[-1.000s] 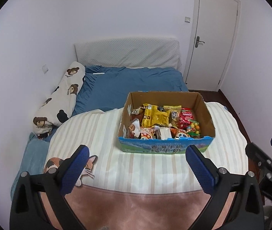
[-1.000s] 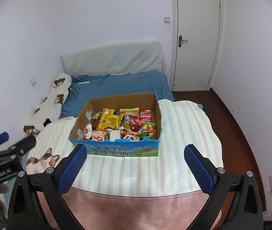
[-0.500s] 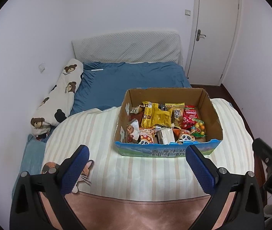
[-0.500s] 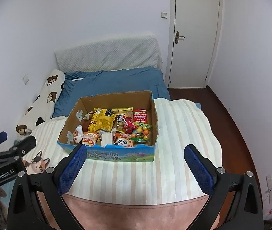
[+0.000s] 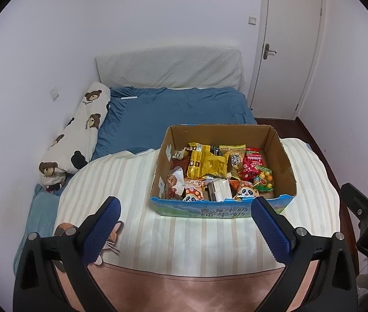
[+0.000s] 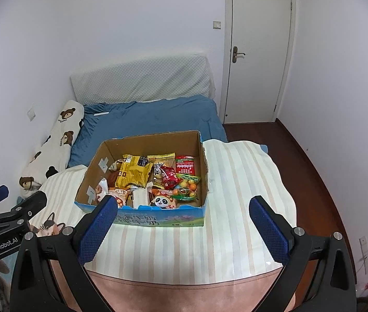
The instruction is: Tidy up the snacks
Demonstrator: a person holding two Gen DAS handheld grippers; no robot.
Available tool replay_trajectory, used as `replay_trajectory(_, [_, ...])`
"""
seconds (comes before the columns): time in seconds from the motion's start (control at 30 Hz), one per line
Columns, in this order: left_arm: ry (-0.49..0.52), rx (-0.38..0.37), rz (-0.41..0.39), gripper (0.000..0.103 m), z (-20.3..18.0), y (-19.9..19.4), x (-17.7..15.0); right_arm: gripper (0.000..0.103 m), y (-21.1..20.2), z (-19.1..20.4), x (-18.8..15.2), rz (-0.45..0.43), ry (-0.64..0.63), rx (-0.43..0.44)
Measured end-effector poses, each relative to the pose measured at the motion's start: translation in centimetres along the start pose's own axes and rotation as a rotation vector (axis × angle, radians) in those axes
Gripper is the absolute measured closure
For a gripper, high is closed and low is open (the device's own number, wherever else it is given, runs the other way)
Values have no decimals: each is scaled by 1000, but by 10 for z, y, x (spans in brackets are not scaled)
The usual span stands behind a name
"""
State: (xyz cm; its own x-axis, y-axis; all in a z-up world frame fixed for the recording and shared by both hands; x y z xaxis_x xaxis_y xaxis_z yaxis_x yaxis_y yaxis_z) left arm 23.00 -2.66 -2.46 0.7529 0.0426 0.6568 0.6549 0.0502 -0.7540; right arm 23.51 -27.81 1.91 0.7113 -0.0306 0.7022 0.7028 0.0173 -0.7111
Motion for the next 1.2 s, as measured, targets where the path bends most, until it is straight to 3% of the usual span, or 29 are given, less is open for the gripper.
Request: replay_trajectory(1.2, [25,-19,-15,0,-8,-10,1,0,-9,-2,-8,-1,28,0])
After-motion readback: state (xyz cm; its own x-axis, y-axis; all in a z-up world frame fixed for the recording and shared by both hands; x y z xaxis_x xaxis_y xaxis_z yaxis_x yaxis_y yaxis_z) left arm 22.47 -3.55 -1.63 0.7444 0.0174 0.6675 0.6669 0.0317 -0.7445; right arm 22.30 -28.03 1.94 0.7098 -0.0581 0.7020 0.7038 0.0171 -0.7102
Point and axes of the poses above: each gripper's, at about its wrist camera, not at the fingertips, and y roughly the way its jaws point, z to its left, x to its top, the point moved 1 cm from there along y, roughly the way its jaws point, and after that the axes turned 1 degree about x, right-handed, at the moved point
